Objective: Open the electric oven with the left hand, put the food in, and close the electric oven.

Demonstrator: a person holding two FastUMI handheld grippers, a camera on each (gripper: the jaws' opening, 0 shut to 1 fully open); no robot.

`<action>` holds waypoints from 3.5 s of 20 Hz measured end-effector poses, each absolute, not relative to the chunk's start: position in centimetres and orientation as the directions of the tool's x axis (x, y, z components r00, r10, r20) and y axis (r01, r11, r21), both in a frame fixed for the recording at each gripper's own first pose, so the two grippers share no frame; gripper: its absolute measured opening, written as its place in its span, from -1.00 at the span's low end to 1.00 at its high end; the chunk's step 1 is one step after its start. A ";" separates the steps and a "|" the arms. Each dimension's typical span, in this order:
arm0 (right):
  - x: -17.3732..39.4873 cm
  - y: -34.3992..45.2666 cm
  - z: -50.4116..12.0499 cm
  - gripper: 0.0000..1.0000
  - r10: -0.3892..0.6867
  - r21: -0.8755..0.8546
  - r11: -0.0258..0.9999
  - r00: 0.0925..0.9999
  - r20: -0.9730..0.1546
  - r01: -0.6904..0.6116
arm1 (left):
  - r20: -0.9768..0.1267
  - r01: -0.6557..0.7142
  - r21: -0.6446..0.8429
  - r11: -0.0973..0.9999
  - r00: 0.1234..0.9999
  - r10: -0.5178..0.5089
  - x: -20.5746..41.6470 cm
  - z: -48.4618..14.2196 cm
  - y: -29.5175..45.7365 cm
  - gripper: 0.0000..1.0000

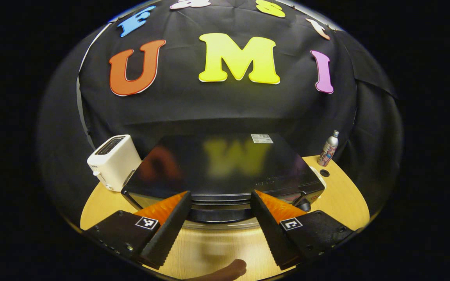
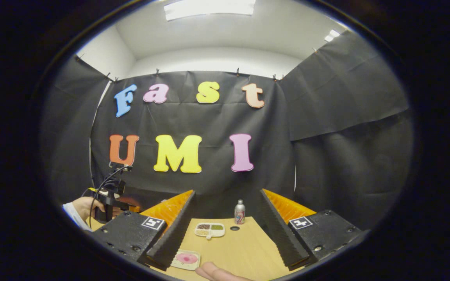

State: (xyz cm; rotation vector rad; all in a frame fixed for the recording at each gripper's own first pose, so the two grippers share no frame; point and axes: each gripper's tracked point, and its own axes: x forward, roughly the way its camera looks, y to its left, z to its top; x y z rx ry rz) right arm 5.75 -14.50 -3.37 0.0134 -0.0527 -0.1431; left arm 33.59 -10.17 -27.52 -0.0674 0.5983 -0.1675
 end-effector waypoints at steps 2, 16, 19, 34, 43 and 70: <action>5.1 -14.8 -3.3 0.96 -0.136 0.037 0.990 0.989 0.048 0.135 | -0.568 0.141 -0.091 0.986 0.806 -0.167 33.2 -27.1 -9.9 0.94; 0.6 -13.3 -2.3 0.96 -0.108 0.043 0.994 0.992 0.060 0.105 | -0.587 0.144 -0.094 0.985 0.791 -0.172 25.9 -28.1 -9.4 0.94; -0.4 -12.8 -2.7 0.96 -0.091 0.040 0.995 0.994 0.057 0.089 | -0.581 0.143 -0.092 0.985 0.796 -0.170 23.5 -29.2 -9.3 0.95; -1.0 -11.0 -4.0 0.96 -0.059 0.019 0.998 0.998 0.005 0.059 | -0.510 0.123 -0.104 0.987 0.845 -0.159 16.5 -36.1 -9.3 0.93; 0.2 -10.2 -6.2 0.96 -0.045 0.022 0.999 0.997 -0.056 0.047 | -0.572 0.123 -0.110 0.986 0.804 -0.164 14.9 -40.8 -9.6 0.93; 13.1 -8.8 -31.0 0.97 0.034 0.011 0.999 0.565 -0.825 -0.044 | -0.026 0.071 -0.028 0.997 0.997 -0.072 5.4 -12.6 -5.0 0.92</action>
